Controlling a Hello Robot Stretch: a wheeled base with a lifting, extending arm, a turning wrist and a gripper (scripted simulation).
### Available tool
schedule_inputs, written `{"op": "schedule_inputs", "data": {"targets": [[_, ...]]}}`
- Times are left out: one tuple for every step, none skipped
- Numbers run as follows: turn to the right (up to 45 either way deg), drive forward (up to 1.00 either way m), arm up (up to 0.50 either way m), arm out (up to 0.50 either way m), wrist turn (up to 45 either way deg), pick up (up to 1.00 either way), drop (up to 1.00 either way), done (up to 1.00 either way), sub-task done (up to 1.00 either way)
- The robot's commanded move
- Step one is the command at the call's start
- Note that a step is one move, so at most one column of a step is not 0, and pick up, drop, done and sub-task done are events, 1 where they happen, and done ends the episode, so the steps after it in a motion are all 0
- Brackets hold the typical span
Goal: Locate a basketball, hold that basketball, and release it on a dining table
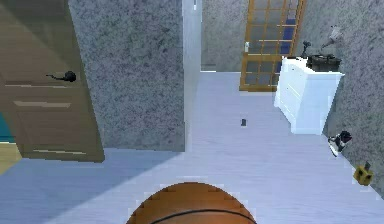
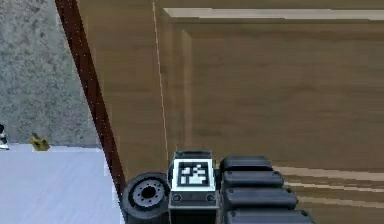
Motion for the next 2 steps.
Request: {"op": "schedule_inputs", "data": {"targets": [[-3.0, 0.00, 0.00, 0.00, 0.0, 0.00, 0.00, 0.00, 0.00], [0.0, 0.40, 0.00, 0.00, 0.0, 0.00, 0.00, 0.00, 0.00]]}}
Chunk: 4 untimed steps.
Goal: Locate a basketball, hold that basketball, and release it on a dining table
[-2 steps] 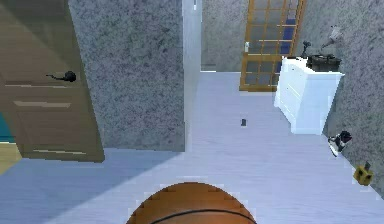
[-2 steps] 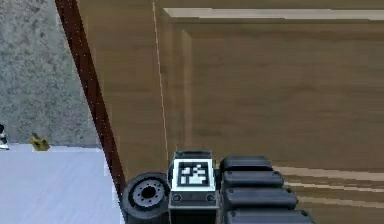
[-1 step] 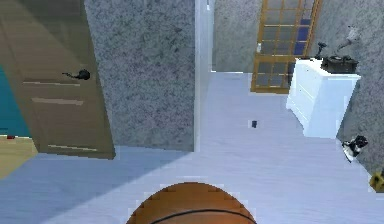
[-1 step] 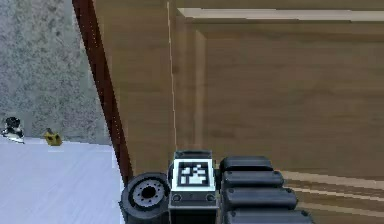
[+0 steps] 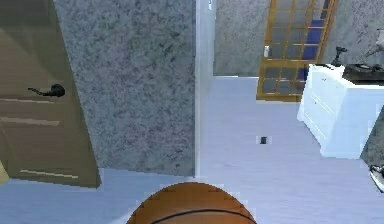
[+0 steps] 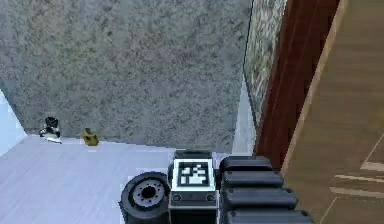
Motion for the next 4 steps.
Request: {"op": "schedule_inputs", "data": {"targets": [[21.0, 0.00, 0.00, 0.00, 0.0, 0.00, 0.00, 0.00, 0.00], [0.0, 1.00, 0.00, 0.00, 0.0, 0.00, 0.00, 0.00, 0.00], [0.0, 0.95, 0.00, 0.00, 0.0, 0.00, 0.00, 0.00, 0.00], [-24.0, 0.00, 0.00, 0.00, 0.0, 0.00, 0.00, 0.00, 0.00]]}}
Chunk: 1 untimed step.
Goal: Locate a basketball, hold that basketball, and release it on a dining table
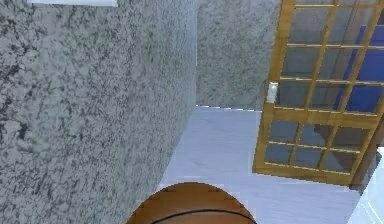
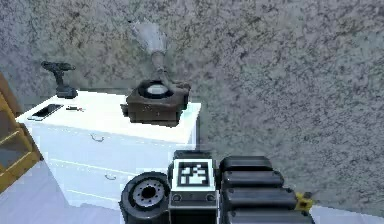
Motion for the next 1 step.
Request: {"op": "schedule_inputs", "data": {"targets": [[0.0, 0.45, 0.00, 0.00, 0.0, 0.00, 0.00, 0.00, 0.00]]}}
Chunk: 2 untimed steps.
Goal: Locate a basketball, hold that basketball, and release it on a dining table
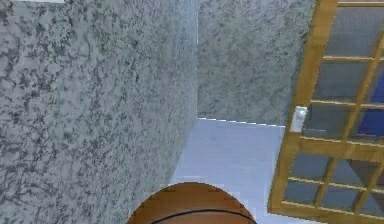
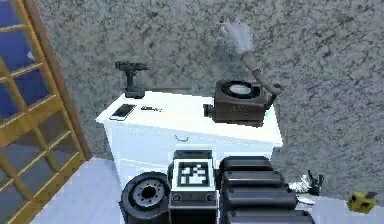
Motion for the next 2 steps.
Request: {"op": "schedule_inputs", "data": {"targets": [[15.0, 0.00, 0.00, 0.00, 0.0, 0.00, 0.00, 0.00, 0.00], [0.0, 1.00, 0.00, 0.00, 0.0, 0.00, 0.00, 0.00, 0.00]]}}
